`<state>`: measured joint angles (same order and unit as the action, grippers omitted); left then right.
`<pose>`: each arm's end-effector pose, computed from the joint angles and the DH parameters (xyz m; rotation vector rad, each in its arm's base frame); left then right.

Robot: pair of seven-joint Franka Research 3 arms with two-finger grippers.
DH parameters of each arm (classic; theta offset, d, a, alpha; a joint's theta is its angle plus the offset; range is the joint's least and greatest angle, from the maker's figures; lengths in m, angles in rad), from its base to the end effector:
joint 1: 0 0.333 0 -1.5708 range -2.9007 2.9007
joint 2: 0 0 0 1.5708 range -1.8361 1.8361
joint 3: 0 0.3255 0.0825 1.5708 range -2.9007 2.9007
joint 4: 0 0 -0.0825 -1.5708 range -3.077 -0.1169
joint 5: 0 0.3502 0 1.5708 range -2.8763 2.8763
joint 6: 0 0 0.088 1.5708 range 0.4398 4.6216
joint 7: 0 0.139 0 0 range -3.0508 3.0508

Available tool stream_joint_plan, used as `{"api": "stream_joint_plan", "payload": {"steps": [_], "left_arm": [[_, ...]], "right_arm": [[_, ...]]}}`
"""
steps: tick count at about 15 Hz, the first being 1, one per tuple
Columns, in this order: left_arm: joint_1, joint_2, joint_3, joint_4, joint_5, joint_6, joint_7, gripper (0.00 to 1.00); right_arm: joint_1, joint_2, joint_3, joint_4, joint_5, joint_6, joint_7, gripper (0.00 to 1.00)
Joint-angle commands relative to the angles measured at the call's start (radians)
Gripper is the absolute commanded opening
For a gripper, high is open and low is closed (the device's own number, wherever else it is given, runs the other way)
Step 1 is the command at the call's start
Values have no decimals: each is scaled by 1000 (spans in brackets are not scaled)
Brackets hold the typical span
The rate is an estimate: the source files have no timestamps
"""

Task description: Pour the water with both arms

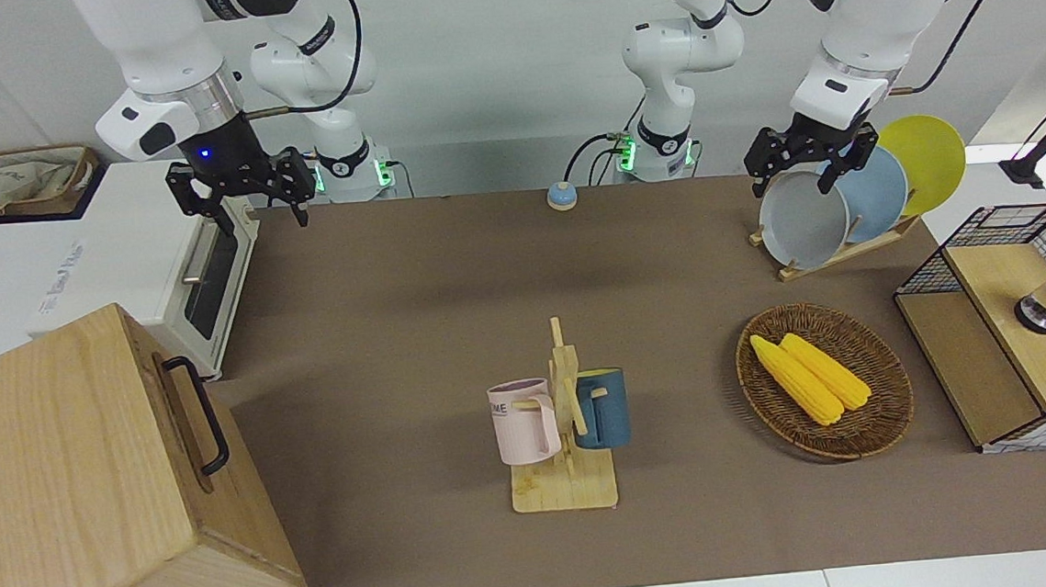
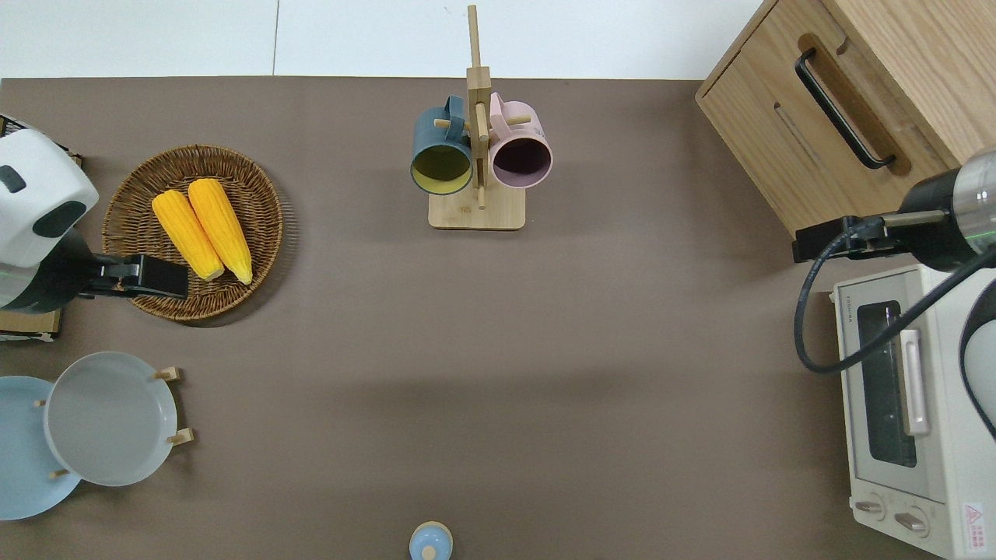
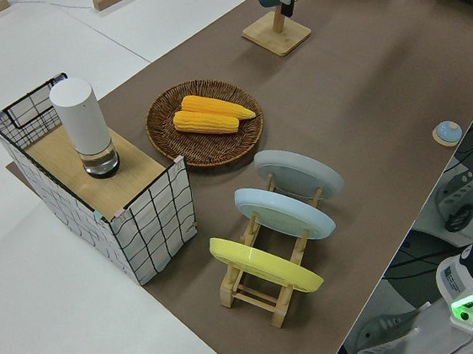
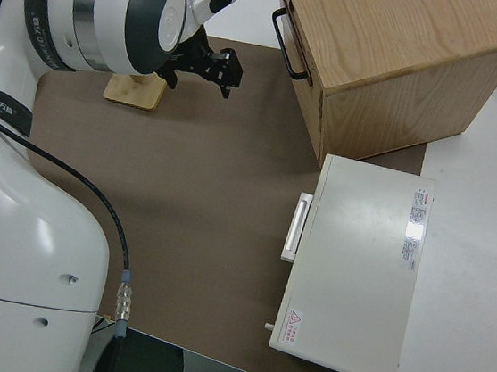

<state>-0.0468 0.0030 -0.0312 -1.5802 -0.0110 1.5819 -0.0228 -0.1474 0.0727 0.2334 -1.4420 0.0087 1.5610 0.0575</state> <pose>0.5208 -0.0422 0.5973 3.1294 -0.0862 -0.0029 0.5430 0.0429 0.6199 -3.1116 -0.0432 -0.0721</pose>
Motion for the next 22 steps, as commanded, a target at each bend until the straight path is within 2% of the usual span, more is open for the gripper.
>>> {"api": "stream_joint_plan", "payload": {"steps": [1, 9, 12, 15, 19, 22], "left_arm": [[-5, 12, 5, 6, 16, 4, 7, 998], [5, 12, 10, 6, 25, 4, 12, 993], [51, 17, 10, 8, 23, 4, 70, 993], [123, 41, 10, 37, 23, 6, 150, 991], [247, 104, 10, 111, 37, 10, 334, 991], [349, 129, 10, 121, 37, 55, 464, 991]], "right_arm": [[-43, -8, 9, -1, 7, -6, -19, 994], [-34, -10, 15, -1, 10, -15, -21, 994], [-32, -4, 15, -3, 8, -6, -22, 994], [-18, 4, 20, -23, 19, -2, -19, 994], [61, 61, 20, -37, 17, 13, -16, 992], [136, 102, 20, -81, 17, 123, 7, 992]]}}
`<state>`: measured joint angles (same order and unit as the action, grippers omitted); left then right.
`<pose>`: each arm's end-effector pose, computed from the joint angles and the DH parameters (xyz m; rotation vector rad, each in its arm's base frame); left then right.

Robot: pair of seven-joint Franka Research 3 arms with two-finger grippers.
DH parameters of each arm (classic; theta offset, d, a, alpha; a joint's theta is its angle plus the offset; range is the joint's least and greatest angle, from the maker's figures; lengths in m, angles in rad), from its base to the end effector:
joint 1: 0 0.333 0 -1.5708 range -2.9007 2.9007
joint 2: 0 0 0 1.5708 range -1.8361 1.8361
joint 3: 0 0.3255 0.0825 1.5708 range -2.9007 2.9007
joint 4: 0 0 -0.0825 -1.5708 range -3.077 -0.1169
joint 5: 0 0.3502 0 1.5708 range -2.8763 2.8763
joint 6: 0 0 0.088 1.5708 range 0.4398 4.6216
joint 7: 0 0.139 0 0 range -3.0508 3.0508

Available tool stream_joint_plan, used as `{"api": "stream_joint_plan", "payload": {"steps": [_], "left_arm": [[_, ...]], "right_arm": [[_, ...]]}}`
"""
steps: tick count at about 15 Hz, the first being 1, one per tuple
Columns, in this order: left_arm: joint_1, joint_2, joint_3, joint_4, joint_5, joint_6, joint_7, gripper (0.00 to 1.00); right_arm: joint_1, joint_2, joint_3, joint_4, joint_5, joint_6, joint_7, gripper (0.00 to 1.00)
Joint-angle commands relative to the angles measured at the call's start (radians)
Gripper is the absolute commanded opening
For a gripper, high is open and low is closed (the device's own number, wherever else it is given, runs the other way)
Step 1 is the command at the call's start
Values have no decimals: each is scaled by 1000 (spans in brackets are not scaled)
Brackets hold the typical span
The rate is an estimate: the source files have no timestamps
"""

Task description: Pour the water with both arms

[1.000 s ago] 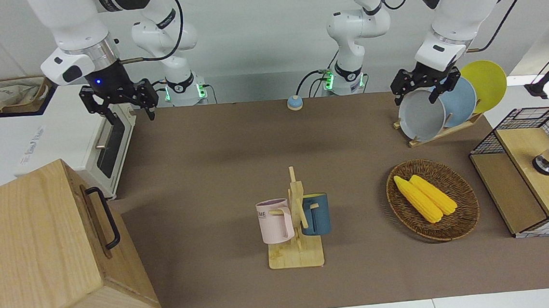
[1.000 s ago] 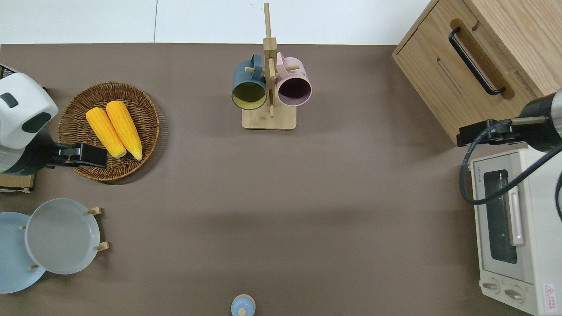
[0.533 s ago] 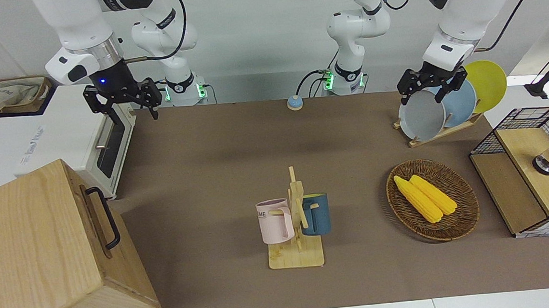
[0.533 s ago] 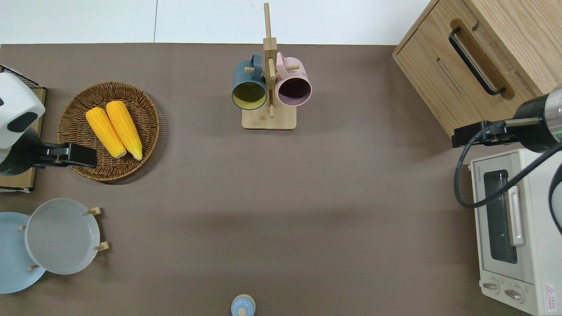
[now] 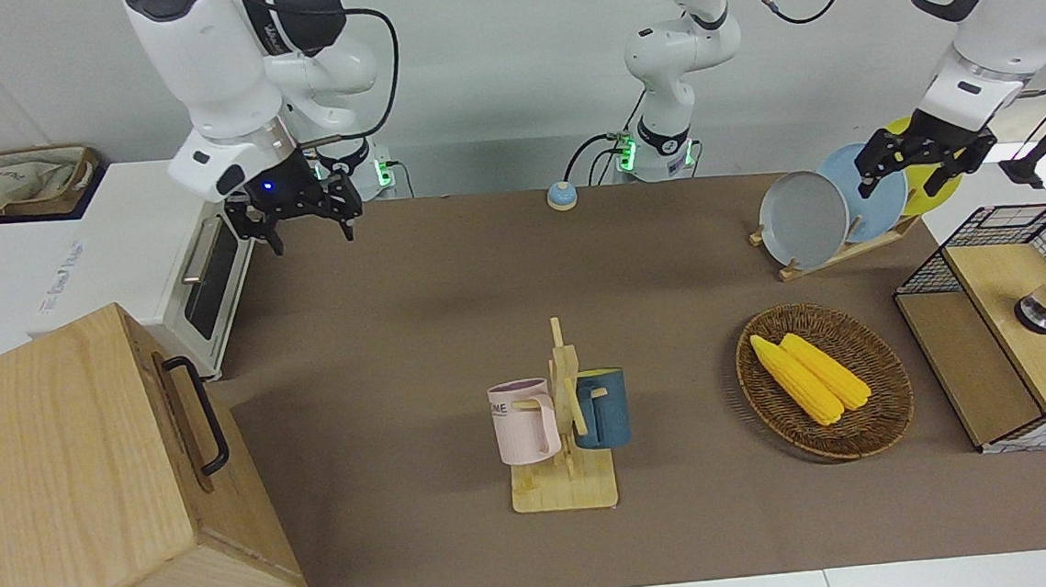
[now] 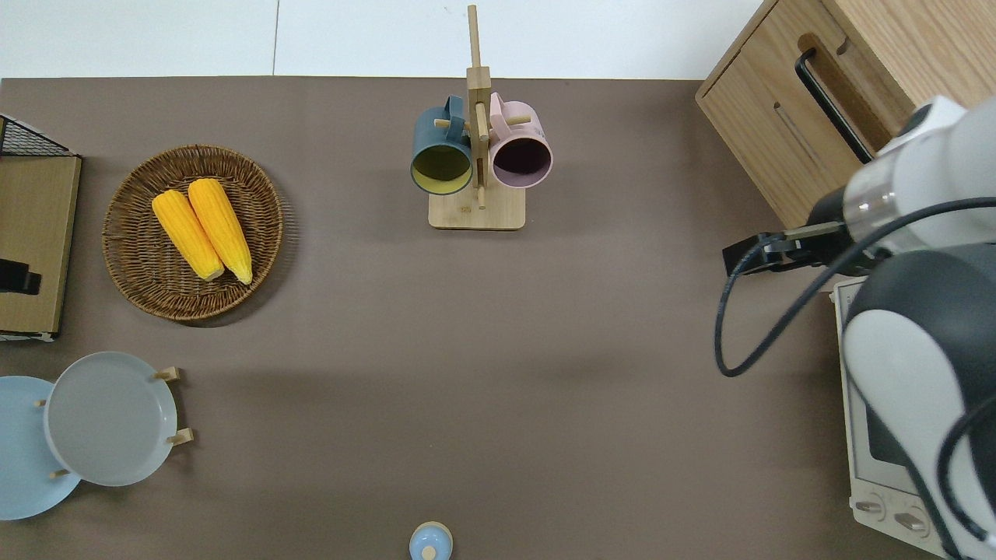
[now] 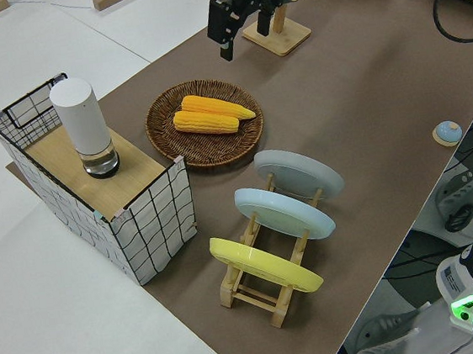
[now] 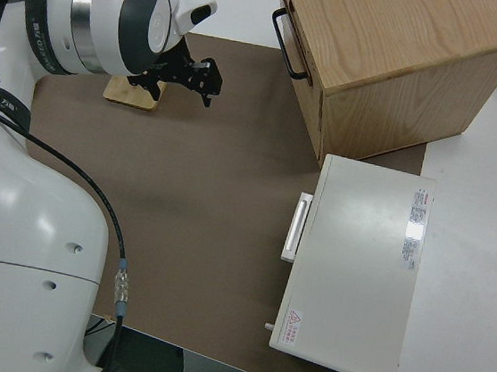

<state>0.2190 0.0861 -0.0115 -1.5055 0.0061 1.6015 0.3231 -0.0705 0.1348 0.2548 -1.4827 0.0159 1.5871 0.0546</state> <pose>0.5393 0.1147 0.5873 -3.1288 0.1812 -0.0129 0.5537 0.0960 0.5713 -3.0886 -0.1971 0.0492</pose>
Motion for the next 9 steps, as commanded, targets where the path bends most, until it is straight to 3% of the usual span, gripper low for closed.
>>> {"api": "stream_joint_plan", "payload": {"steps": [1, 6, 9], "left_arm": [[114, 53, -10, 47, 20, 53, 163, 993], [244, 80, -10, 47, 14, 126, 324, 993], [299, 98, -10, 44, 6, 199, 353, 993]], "right_arm": [[86, 54, -2, -56, 10, 144, 28, 992], [178, 150, -2, -61, -7, 335, 48, 992], [186, 183, -2, -59, -13, 431, 41, 992]]}}
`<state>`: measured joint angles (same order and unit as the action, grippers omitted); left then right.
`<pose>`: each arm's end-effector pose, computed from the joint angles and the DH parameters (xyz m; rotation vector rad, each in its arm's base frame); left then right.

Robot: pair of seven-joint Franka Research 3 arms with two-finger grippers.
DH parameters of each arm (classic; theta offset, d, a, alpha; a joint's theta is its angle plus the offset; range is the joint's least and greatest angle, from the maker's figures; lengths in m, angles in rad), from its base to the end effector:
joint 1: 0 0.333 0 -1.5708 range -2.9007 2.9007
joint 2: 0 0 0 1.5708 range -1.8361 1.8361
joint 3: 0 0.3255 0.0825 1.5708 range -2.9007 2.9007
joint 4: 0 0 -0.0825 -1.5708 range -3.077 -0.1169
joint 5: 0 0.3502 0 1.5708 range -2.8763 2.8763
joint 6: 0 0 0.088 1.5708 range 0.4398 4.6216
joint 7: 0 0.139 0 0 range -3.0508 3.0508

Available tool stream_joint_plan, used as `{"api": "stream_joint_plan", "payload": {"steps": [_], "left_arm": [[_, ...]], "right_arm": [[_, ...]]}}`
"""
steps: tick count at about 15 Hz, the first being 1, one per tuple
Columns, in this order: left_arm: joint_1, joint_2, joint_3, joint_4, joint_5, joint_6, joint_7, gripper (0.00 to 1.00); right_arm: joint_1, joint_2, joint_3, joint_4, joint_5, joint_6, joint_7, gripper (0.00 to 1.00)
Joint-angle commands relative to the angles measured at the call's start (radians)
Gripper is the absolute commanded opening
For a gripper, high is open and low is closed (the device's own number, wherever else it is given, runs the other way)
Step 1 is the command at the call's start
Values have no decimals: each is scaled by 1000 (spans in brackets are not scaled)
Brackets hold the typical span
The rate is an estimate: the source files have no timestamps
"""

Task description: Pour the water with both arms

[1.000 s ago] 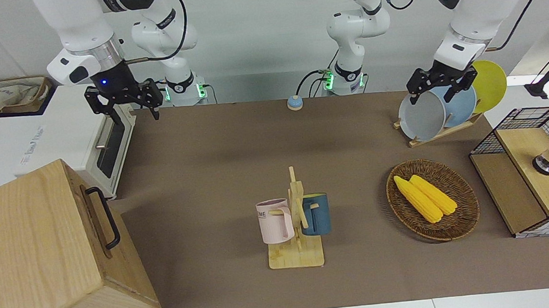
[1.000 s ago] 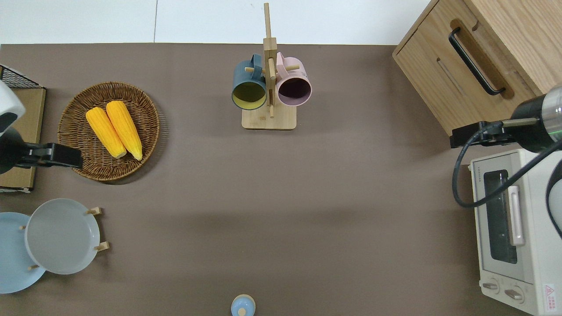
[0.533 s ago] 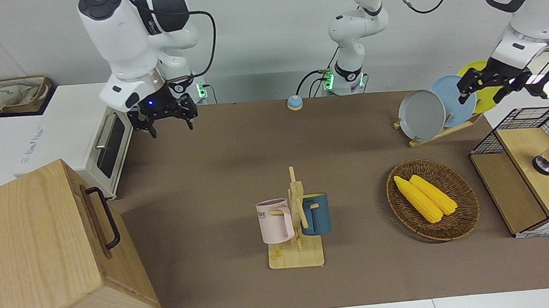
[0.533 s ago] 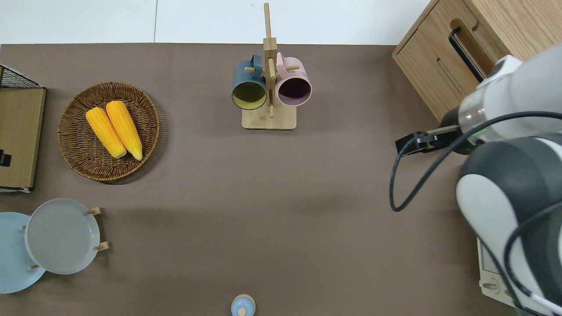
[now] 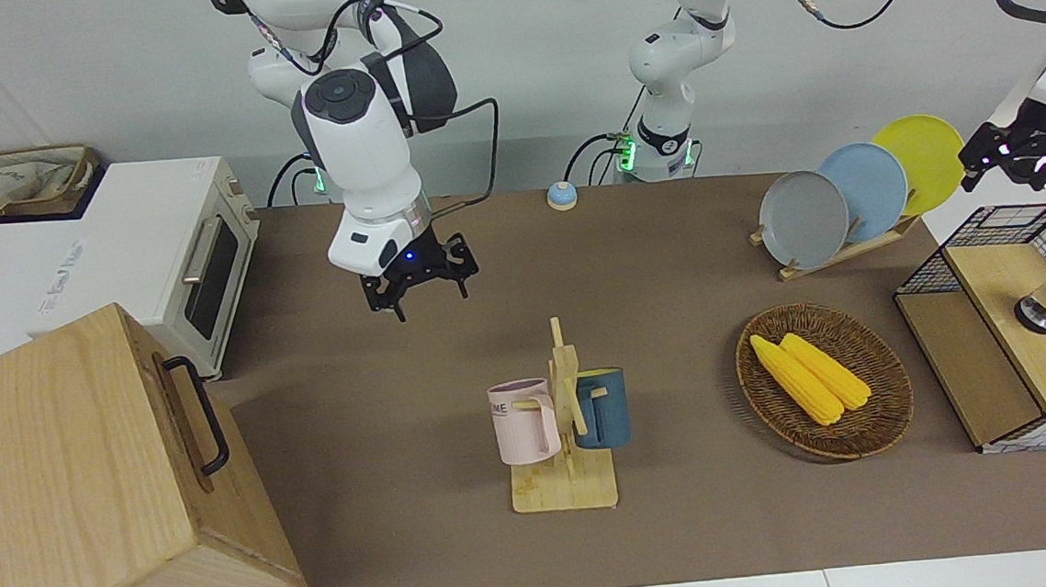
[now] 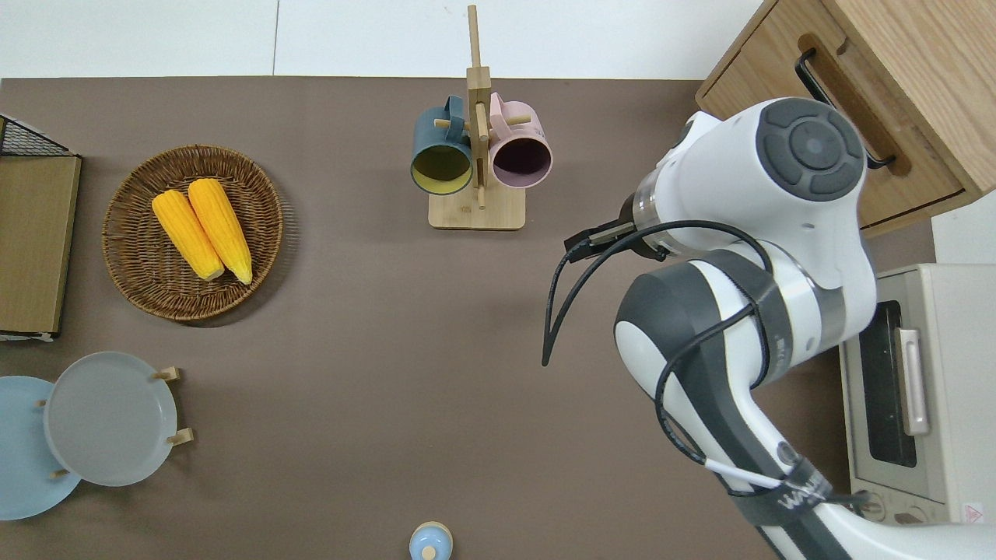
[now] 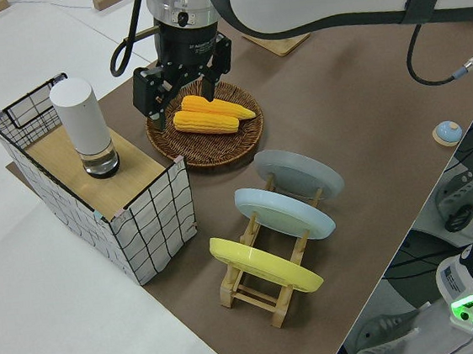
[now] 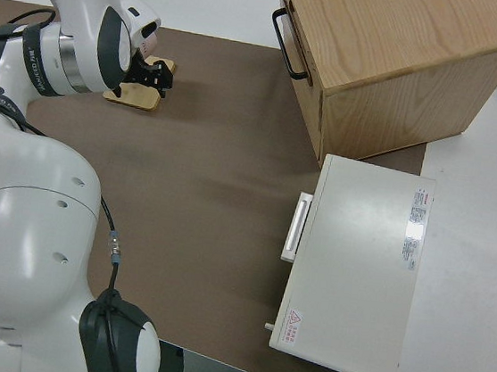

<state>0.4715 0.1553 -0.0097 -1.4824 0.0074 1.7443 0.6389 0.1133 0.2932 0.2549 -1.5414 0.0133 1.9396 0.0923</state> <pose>0.5268 0.2637 0.5719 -3.0657 0.2733 -0.1352 0.5967 0.2126 0.4855 -3.0046 -0.3886 -0.1393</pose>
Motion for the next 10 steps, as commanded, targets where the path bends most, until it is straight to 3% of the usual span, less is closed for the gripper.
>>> {"api": "stream_joint_plan", "payload": {"steps": [1, 5, 7, 10], "left_arm": [[62, 33, -12, 17, -1, 90, 54, 993], [114, 58, -12, -21, -96, 239, 77, 998], [137, 90, -12, -29, -177, 315, 109, 998], [150, 136, -13, -58, -402, 452, 157, 998]], "right_arm": [[6, 36, -2, 1, -18, 117, 3, 992], [40, 105, -2, 9, -104, 300, 7, 992], [45, 170, -2, 44, -151, 392, 6, 987], [51, 213, -2, 90, -170, 446, 9, 956]]}}
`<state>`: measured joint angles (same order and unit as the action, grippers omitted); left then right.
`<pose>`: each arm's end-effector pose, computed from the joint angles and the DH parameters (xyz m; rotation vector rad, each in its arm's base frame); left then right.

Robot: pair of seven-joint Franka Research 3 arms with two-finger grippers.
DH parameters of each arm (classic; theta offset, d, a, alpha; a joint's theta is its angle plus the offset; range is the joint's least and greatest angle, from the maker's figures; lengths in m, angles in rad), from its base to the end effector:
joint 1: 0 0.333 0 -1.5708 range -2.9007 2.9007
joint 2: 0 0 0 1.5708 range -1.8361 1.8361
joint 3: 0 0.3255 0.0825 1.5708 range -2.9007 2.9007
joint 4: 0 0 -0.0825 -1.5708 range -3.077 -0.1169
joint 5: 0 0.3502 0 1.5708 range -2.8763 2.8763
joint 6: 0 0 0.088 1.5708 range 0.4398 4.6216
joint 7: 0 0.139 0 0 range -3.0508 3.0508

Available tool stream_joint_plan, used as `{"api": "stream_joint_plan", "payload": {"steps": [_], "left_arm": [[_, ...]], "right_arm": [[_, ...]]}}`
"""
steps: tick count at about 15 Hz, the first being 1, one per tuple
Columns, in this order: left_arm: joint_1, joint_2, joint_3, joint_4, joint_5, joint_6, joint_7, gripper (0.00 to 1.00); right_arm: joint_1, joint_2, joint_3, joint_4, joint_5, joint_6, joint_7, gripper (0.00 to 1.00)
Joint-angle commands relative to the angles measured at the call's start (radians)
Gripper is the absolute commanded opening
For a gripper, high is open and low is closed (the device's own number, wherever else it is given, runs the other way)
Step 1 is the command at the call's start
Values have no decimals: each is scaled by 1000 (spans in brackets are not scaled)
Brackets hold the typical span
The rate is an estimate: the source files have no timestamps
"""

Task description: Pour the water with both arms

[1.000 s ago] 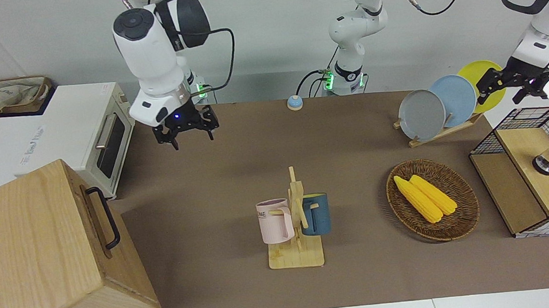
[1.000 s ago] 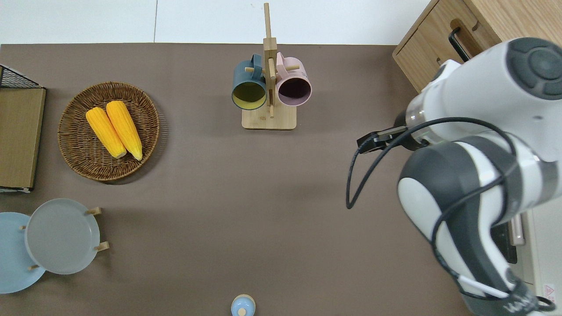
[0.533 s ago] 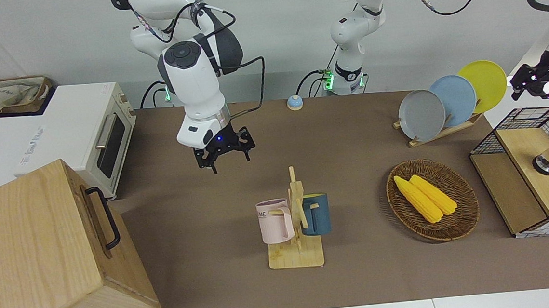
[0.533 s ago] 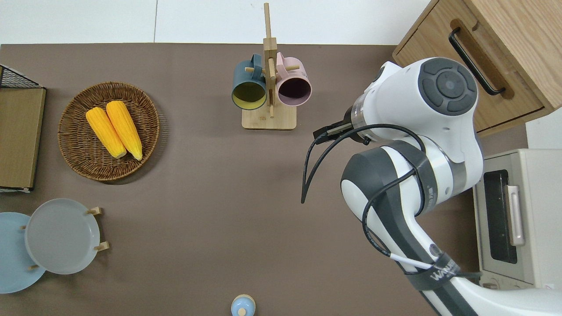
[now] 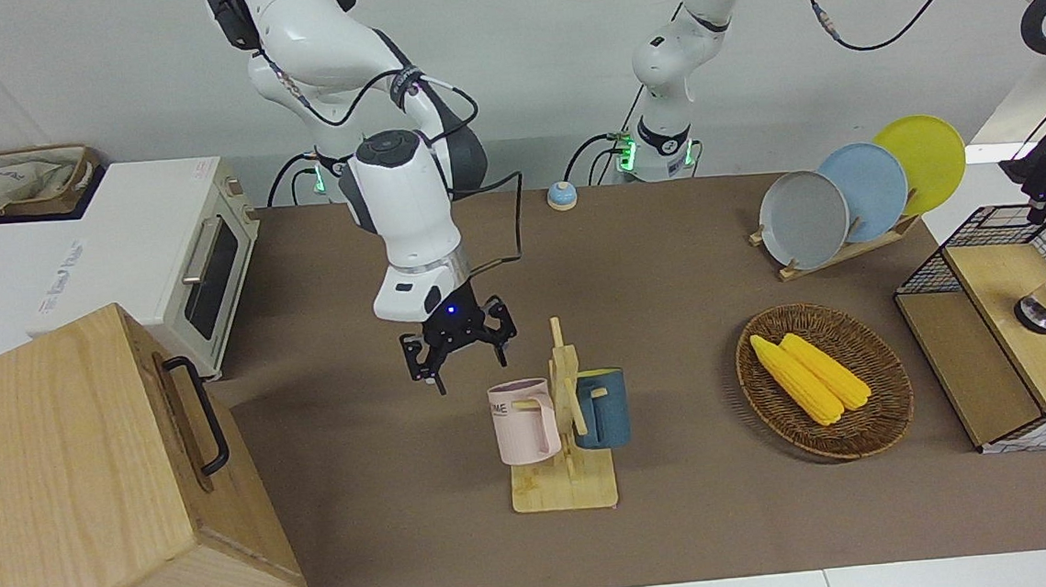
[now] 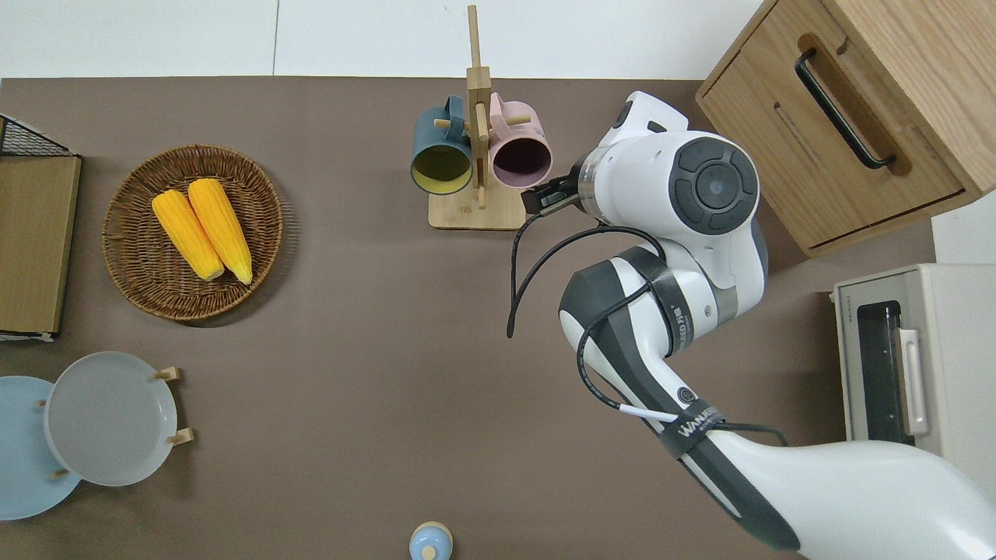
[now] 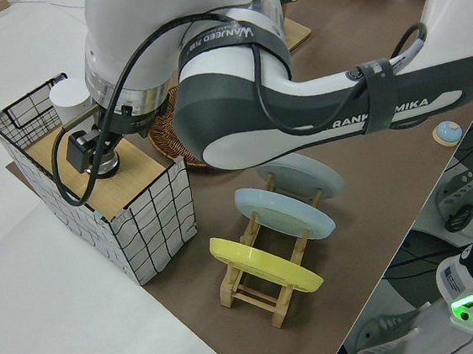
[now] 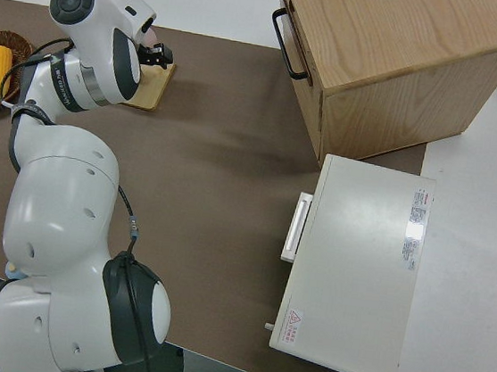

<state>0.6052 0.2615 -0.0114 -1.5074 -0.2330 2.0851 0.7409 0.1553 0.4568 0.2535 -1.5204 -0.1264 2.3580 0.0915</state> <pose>0.5489 0.3499 0.5354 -3.0623 0.0975 -0.5965 0.6589 0.2486 0.4378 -2.9457 -0.5084 -0.5817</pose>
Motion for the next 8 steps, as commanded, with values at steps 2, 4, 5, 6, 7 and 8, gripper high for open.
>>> {"api": "stream_joint_plan", "payload": {"steps": [2, 4, 5, 6, 7, 8], "left_arm": [[15, 54, -19, -37, -241, 176, 70, 998], [4, 87, -27, -34, -308, 264, 90, 995], [-2, 93, -39, -34, -310, 300, 98, 995], [-2, 103, -42, -33, -310, 311, 106, 993], [-2, 110, -45, -30, -310, 314, 118, 991], [-2, 113, -54, -30, -310, 316, 121, 991]], "right_arm": [[15, 104, -2, 156, -41, 37, 8, 846], [35, 123, -10, 192, -55, 40, 11, 701], [35, 125, -11, 193, -55, 44, 11, 686], [35, 126, -11, 195, -55, 44, 11, 686], [33, 126, -11, 197, -55, 44, 11, 686], [33, 126, -13, 197, -55, 50, 11, 686]]}}
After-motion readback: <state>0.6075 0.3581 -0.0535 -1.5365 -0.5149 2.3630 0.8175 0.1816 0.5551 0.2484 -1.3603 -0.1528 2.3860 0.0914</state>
